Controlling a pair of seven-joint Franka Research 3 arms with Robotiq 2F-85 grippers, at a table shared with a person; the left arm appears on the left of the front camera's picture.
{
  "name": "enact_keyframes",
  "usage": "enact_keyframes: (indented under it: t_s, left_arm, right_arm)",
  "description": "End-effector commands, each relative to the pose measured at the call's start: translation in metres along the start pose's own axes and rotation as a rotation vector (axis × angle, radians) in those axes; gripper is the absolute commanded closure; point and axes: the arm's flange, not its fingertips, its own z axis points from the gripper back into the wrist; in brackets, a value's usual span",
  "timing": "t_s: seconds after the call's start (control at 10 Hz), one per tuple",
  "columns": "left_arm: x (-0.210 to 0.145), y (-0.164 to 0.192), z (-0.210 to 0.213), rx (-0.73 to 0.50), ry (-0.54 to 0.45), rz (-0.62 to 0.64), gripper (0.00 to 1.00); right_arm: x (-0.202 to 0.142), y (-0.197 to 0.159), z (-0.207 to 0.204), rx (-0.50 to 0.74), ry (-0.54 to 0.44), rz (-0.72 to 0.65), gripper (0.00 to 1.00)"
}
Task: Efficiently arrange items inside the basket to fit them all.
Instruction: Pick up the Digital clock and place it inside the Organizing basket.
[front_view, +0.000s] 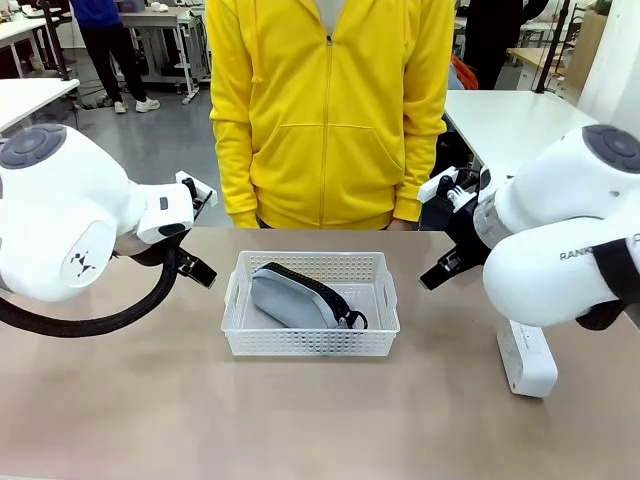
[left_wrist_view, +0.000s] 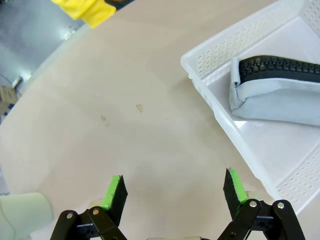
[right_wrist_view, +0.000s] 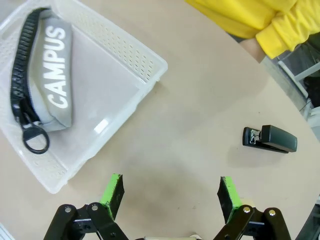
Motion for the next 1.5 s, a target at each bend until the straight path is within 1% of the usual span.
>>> enact_keyframes:
  t_s: [0.0,0.1,0.2,0.3,0.4,0.5,0.6,0.7,0.8,0.9,1.0,1.1,1.2,1.3,1.4]
  left_arm:
    - [-0.024,0.019,0.048,-0.119,0.031,0.044,0.0]
    - [-0.023,0.022,0.071,-0.149,0.067,0.152,0.0]
    - [-0.03,0.027,0.096,-0.191,0.078,0.286,0.0]
    - [-0.041,0.034,0.122,-0.289,0.003,0.297,0.0]
    - [-0.057,0.043,0.153,-0.393,-0.068,0.309,0.0]
    - [-0.067,0.046,0.179,-0.511,-0.175,0.354,0.0]
    - [-0.088,0.057,0.202,-0.62,-0.288,0.411,0.0]
    - [-0.116,0.073,0.216,-0.715,-0.391,0.482,0.0]
    - [-0.146,0.094,0.224,-0.77,-0.476,0.559,0.0]
    - [-0.188,0.124,0.228,-0.804,-0.556,0.669,0.0]
    - [-0.215,0.137,0.227,-0.806,-0.581,0.733,0.0]
    - [-0.233,0.147,0.223,-0.825,-0.595,0.81,0.0]
    - [-0.249,0.152,0.218,-0.85,-0.617,0.872,0.0]
    - [-0.259,0.152,0.214,-0.845,-0.626,0.921,0.0]
    - [-0.26,0.148,0.206,-0.859,-0.636,0.965,0.0]
  right_arm:
    - [-0.009,-0.003,0.05,0.104,0.018,-0.014,0.0]
    - [-0.017,-0.007,0.073,0.183,0.031,-0.006,0.0]
    - [-0.029,-0.012,0.098,0.242,0.039,-0.055,0.0]
    - [-0.039,-0.02,0.125,0.295,0.033,-0.24,0.0]
    - [-0.061,-0.034,0.155,0.351,-0.036,-0.356,0.0]
    - [-0.089,-0.051,0.179,0.434,-0.132,-0.401,0.0]
    - [-0.122,-0.071,0.2,0.519,-0.227,-0.458,0.0]
    - [-0.159,-0.091,0.217,0.591,-0.325,-0.54,0.0]
    - [-0.199,-0.11,0.23,0.632,-0.427,-0.631,0.0]
    - [-0.246,-0.128,0.24,0.659,-0.531,-0.737,0.0]
    - [-0.283,-0.142,0.244,0.666,-0.591,-0.83,0.0]
    - [-0.314,-0.153,0.243,0.678,-0.635,-0.912,0.0]
    - [-0.341,-0.163,0.237,0.689,-0.657,-0.992,0.0]
    - [-0.365,-0.172,0.225,0.733,-0.69,-1.056,0.0]
    - [-0.377,-0.176,0.214,0.75,-0.7,-1.099,0.0]
